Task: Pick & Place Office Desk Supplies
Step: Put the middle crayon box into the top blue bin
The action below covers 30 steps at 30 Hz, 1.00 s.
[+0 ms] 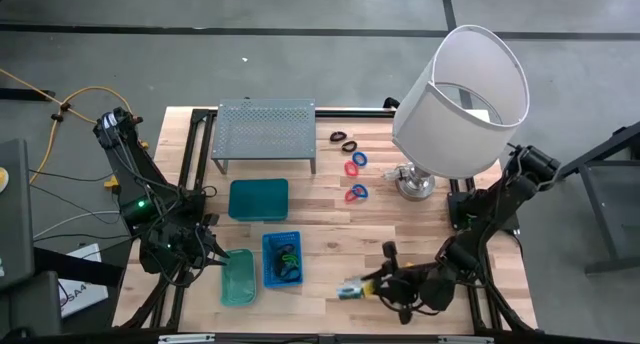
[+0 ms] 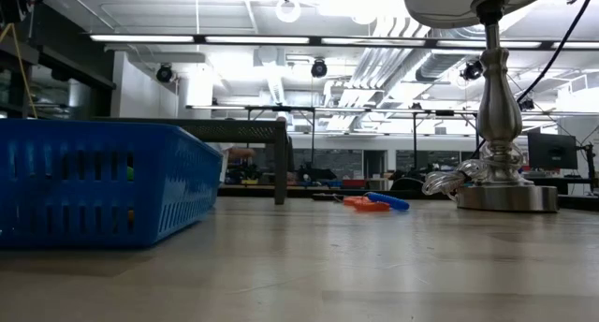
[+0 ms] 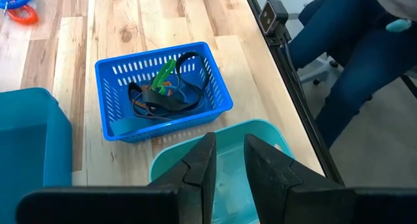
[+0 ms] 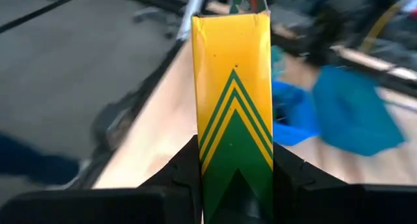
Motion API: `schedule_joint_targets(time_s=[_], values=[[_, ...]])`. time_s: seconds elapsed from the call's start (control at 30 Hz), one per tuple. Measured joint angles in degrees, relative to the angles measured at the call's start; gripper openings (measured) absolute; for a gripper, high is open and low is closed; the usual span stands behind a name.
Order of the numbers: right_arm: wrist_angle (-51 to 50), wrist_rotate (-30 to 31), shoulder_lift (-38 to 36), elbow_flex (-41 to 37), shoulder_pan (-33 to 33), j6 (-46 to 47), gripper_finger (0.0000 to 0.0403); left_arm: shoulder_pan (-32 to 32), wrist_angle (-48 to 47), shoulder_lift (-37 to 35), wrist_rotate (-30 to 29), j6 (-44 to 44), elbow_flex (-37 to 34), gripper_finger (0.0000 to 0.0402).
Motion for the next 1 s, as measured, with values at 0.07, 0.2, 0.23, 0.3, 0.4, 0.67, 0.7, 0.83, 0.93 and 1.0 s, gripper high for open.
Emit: schedule_joint_targets(time_s=[0.07, 0.2, 0.23, 0.3, 0.4, 0.67, 0.7, 0.83, 0.93, 1.0], values=[[1.8, 3.5, 0.7, 0.0, 0.0, 0.0, 0.0098, 0.0, 0.1, 0.0, 0.0, 0.0, 0.0, 0.0074], [3.6, 6.2, 2.3, 0.3, -0.3, 0.1, 0.0098, 0.0, 0.1, 0.0, 0.0, 0.0, 0.0, 0.0074], [4.2, 6.2, 2.9, 0.6, -0.5, 0.2, 0.0098, 0.0, 0.3, 0.0, 0.0, 0.0, 0.0, 0.0074], [5.2, 6.5, 4.8, 1.7, -0.4, 0.1, 0.0098, 0.0, 0.5, 0.0, 0.0, 0.0, 0.0, 0.0074], [6.0, 7.6, 7.8, 5.1, -0.2, 0.0, 0.0098, 0.0, 1.4, 0.0, 0.0, 0.0, 0.0, 0.0074], [5.9, 12.9, 18.7, 17.7, 0.6, -2.8, 0.0098, 0.0, 2.6, 0.0, 0.0, 0.0, 0.0, 0.0074], [5.6, 14.3, 20.0, 19.3, 0.9, -2.9, 0.0098, 0.0, 2.6, 0.0, 0.0, 0.0, 0.0, 0.0074], [5.1, 17.9, 24.5, 24.9, 0.9, -2.5, 0.0098, 0.0, 2.5, 0.0, 0.0, 0.0, 0.0, 0.0074], [5.5, 18.2, 27.4, 28.1, -0.1, -2.1, 0.0098, 0.0, 2.5, 0.0, 0.0, 0.0, 0.0, 0.0074], [5.5, 17.4, 29.1, 29.5, -1.2, -1.0, 0.0098, 0.0, 2.5, 0.0, 0.0, 0.0, 0.0, 0.0074]])
